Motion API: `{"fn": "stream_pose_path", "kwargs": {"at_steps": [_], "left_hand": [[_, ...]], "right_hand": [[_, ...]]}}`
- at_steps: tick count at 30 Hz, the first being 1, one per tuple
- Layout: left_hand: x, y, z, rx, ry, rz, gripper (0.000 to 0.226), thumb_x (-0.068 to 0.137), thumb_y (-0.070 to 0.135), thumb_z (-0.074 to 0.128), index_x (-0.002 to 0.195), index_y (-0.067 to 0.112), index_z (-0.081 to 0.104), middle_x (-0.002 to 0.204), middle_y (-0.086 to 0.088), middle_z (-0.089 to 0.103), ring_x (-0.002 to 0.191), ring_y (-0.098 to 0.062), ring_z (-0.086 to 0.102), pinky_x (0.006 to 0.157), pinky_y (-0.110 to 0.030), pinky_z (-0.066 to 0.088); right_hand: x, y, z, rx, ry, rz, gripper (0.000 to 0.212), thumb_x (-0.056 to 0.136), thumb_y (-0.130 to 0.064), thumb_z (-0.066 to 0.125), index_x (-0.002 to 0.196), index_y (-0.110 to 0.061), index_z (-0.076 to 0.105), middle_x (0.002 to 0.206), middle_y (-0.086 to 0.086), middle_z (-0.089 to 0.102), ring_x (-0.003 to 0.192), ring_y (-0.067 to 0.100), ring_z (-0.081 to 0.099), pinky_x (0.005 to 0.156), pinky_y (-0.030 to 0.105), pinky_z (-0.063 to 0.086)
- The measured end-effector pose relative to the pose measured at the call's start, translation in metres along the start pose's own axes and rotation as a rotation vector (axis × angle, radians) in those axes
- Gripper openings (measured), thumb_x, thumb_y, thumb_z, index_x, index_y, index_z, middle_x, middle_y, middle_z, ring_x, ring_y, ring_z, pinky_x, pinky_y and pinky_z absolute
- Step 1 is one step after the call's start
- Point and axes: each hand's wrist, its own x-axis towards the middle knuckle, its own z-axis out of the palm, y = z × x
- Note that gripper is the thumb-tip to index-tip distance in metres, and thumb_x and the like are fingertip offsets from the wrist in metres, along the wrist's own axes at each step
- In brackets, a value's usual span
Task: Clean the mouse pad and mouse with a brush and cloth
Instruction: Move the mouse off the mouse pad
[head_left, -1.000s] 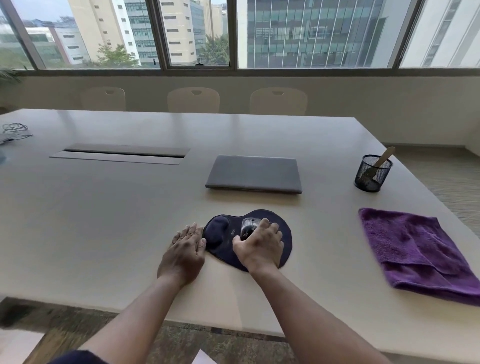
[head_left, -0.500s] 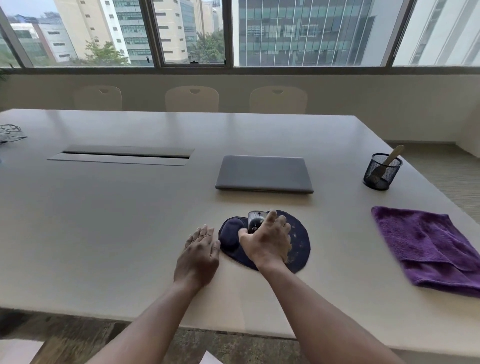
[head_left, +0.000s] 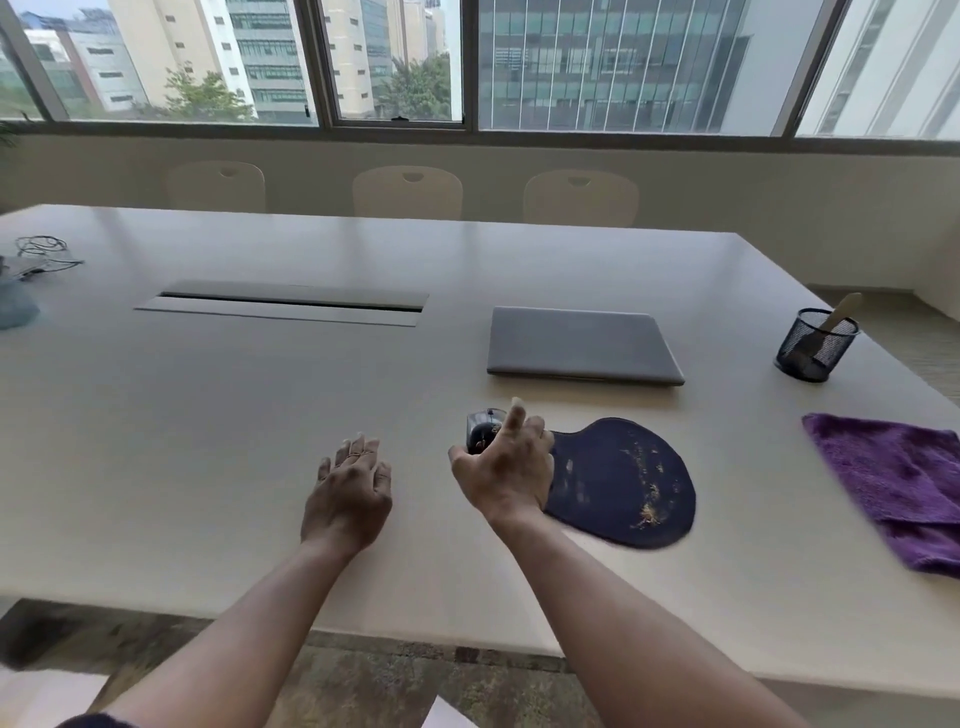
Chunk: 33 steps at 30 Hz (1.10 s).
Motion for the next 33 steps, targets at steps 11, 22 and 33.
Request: {"fn": "stream_pose_path", "kwargs": {"at_steps": [11, 22, 33], "left_hand": [[-0.001, -0.022, 0.002, 0.005, -0.045, 0.078, 0.056, 0.102, 0.034, 0.032, 0.154, 0.014, 0.027, 0.162, -0.005, 0.019, 0.150, -0.015, 0.011, 0.122, -0.029, 0.002], [0.000, -0.022, 0.001, 0.016, -0.045, 0.089, 0.056, 0.101, 0.034, 0.032, 0.154, 0.014, 0.027, 0.162, -0.005, 0.019, 0.150, -0.015, 0.011, 0.122, -0.029, 0.002], [-0.001, -0.021, 0.001, -0.003, -0.045, 0.078, 0.056, 0.101, 0.035, 0.031, 0.154, 0.015, 0.026, 0.163, -0.003, 0.018, 0.150, -0.014, 0.010, 0.122, -0.028, 0.002]], "right_hand": [[-0.019, -0.032, 0.040, -0.022, -0.014, 0.010, 0.085, 0.072, -0.049, 0.060, 0.141, -0.012, 0.027, 0.125, 0.013, 0.046, 0.115, 0.035, 0.043, 0.095, 0.043, 0.042], [-0.021, -0.034, 0.049, -0.067, -0.020, 0.040, 0.086, 0.074, -0.049, 0.060, 0.144, -0.012, 0.026, 0.128, 0.013, 0.045, 0.116, 0.035, 0.044, 0.095, 0.042, 0.042], [-0.020, -0.035, 0.050, -0.088, -0.040, 0.072, 0.083, 0.076, -0.046, 0.059, 0.142, -0.006, 0.027, 0.132, 0.014, 0.043, 0.120, 0.034, 0.041, 0.094, 0.041, 0.045]]}}
